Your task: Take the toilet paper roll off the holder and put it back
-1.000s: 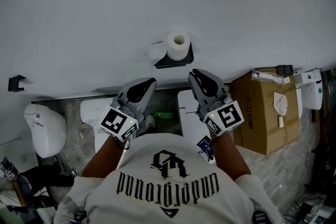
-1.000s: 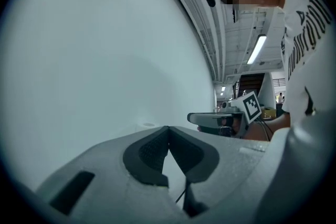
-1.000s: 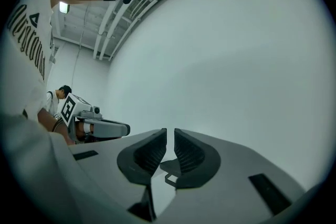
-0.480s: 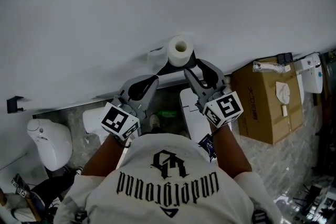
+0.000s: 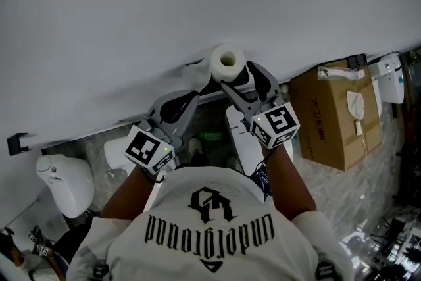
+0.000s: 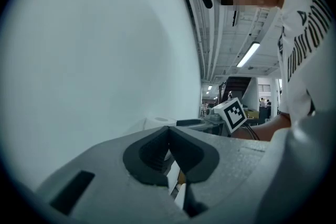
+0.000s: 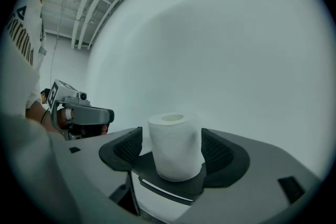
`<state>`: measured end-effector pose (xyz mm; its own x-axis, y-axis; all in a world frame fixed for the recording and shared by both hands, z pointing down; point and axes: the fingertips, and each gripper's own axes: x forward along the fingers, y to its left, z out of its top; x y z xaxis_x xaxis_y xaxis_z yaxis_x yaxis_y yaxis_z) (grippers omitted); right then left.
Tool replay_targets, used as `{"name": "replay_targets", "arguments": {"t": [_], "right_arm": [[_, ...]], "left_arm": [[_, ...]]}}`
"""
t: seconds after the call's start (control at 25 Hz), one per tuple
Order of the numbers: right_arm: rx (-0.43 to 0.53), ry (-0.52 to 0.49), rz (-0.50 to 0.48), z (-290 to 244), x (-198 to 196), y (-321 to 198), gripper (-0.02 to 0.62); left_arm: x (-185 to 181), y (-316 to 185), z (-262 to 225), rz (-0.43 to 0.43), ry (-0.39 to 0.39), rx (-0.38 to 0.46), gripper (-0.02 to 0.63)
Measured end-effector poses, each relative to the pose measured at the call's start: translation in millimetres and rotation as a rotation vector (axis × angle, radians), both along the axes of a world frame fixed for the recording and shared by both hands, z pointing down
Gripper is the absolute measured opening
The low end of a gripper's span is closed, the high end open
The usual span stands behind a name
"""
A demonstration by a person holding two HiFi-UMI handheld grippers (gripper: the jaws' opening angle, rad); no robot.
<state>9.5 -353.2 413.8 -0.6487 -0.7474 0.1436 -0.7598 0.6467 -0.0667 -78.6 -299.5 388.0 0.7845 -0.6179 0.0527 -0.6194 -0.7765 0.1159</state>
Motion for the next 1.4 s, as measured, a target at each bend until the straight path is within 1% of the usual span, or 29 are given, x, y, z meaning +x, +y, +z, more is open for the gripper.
{"name": "replay_targets", "arguments": {"t": [0.2,0.32,0.52,0.92,1.08,1.4], "right_arm": [[-0.042,0.019,0.009,18,-5,-15,0.318],[-0.061,0.014,0.004,24,-7,-21,0.328],[-0.059,0.019,-0.032,25,-15,-24,0.339],[-0.061,0.037,-0.035,26,-15,-26,0.344],[-0.031,0.062,-0.034,23,-18,-23,0.341],[-0.018,0.069,-0.05,18,-17,-20,0.337]], "left_arm": [[-6,-6,9,0.003,0.0,-0.018,0.014],[-10,-10,15,0.002,-0.002,-0.033,0.014],[-12,-13,21,-0.004,-0.002,-0.047,0.014],[-11,-13,26,-0.012,0.006,-0.061,0.014],[-12,-10,24,-0.021,0.005,-0.06,0.014],[-12,2,21,-0.052,0.002,-0.055,0.014]]}}
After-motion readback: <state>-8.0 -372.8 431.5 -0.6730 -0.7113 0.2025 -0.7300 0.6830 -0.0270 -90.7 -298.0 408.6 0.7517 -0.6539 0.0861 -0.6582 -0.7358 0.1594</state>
